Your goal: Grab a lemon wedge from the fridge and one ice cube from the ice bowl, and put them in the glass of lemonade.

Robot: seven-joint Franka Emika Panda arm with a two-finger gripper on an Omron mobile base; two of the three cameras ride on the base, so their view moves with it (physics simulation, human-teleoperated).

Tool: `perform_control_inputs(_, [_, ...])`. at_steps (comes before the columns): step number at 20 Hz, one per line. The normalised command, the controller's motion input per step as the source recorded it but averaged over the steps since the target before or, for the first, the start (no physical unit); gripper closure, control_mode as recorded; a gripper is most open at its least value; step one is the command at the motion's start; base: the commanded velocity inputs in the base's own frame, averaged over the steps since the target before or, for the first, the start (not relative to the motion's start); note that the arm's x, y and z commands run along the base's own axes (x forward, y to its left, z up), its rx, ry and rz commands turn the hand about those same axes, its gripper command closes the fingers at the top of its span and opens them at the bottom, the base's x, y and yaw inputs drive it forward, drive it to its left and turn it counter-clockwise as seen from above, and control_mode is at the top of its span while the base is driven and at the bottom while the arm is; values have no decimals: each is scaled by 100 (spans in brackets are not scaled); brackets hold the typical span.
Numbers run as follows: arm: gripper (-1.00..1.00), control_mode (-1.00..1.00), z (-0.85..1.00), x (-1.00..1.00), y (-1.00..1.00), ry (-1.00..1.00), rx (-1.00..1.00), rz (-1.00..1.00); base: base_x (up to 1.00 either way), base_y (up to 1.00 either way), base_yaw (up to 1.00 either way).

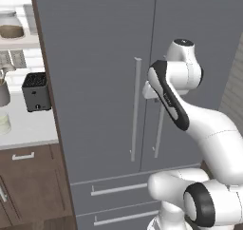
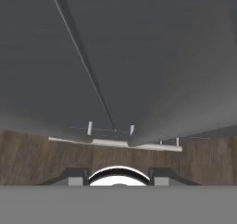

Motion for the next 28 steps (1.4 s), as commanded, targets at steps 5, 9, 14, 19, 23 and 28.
perform_control_inputs(5, [-100,-100,0,-57,0,-6,0,0,0,0,0])
perform_control_inputs(9, [-100,100,0,-39,0,0,0,0,-43,1,0])
perform_control_inputs(14, [-100,100,0,0,0,0,0,0,-69,9,0])
perform_control_inputs(19, [-100,100,0,0,0,0,0,0,-28,9,0])
perform_control_inputs(23, [-100,100,0,0,0,0,0,0,-8,22,0])
perform_control_inputs(28, [-100,100,0,0,0,0,0,0,-37,20,0])
